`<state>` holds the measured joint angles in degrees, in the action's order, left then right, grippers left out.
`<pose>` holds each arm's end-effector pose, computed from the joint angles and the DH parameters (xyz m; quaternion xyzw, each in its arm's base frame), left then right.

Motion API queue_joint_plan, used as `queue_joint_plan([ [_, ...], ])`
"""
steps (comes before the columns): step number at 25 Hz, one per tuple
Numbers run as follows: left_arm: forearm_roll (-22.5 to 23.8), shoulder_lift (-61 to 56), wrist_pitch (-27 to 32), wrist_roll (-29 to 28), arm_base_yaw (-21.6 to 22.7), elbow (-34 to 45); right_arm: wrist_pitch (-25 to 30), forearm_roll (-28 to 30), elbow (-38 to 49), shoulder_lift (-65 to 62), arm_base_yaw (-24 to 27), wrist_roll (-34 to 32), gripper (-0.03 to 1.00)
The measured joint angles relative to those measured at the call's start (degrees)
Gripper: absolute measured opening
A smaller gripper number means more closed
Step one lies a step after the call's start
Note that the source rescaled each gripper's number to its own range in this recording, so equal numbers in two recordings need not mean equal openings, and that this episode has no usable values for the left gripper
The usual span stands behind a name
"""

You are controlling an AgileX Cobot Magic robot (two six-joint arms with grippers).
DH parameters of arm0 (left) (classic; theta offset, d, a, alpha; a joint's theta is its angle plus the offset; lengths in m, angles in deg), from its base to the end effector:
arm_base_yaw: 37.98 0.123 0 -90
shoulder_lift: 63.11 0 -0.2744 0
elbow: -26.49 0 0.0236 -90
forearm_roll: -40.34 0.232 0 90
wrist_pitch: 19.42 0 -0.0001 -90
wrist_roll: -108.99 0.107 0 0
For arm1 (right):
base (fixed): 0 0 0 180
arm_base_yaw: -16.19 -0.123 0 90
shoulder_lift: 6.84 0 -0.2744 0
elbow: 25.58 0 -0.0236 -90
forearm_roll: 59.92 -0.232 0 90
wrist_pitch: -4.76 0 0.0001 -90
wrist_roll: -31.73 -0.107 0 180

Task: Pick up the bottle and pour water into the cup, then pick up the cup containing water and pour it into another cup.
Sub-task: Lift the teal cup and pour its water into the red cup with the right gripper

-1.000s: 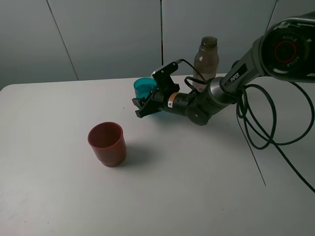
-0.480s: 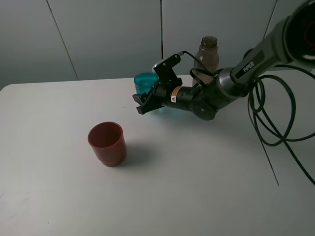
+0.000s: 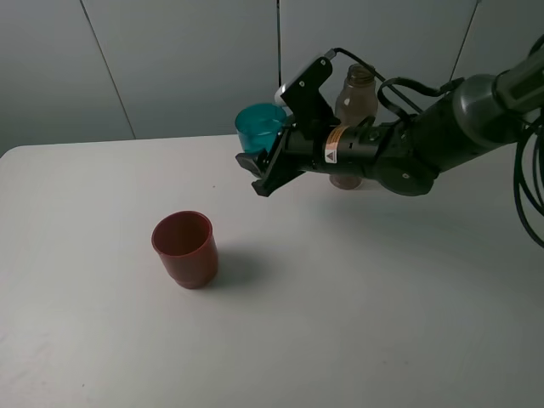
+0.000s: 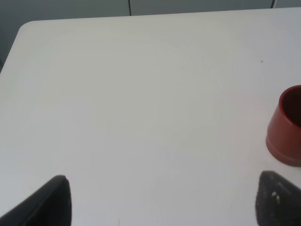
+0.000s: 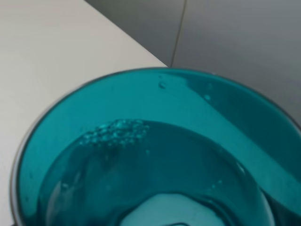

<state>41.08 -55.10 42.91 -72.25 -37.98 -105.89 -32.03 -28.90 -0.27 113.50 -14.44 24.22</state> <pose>0.0009 0.0012 0.2614 -0.0097 0.8569 0.0009 0.5154 0.3125 0.2233 0.1417 -0.4190 0.7143 0.1885 0.5279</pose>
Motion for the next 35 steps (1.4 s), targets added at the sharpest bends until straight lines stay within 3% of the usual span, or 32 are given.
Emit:
queue_joint_plan([
  [4,0.0,0.0,0.0,0.0,0.0,0.0,2.7,4.4,1.6,-4.0,-0.6,0.1,0.04],
  [11,0.0,0.0,0.0,0.0,0.0,0.0,8.4,5.4,1.8,-5.2,-5.4,5.5,0.04],
  [22,0.0,0.0,0.0,0.0,0.0,0.0,9.8,-4.7,1.8,-5.2,-7.4,23.1,0.04],
  [30,0.0,0.0,0.0,0.0,0.0,0.0,11.2,-6.0,1.8,-5.2,-8.3,26.8,0.04],
  [35,0.0,0.0,0.0,0.0,0.0,0.0,11.5,-9.7,1.8,-5.2,-11.2,33.8,0.04],
])
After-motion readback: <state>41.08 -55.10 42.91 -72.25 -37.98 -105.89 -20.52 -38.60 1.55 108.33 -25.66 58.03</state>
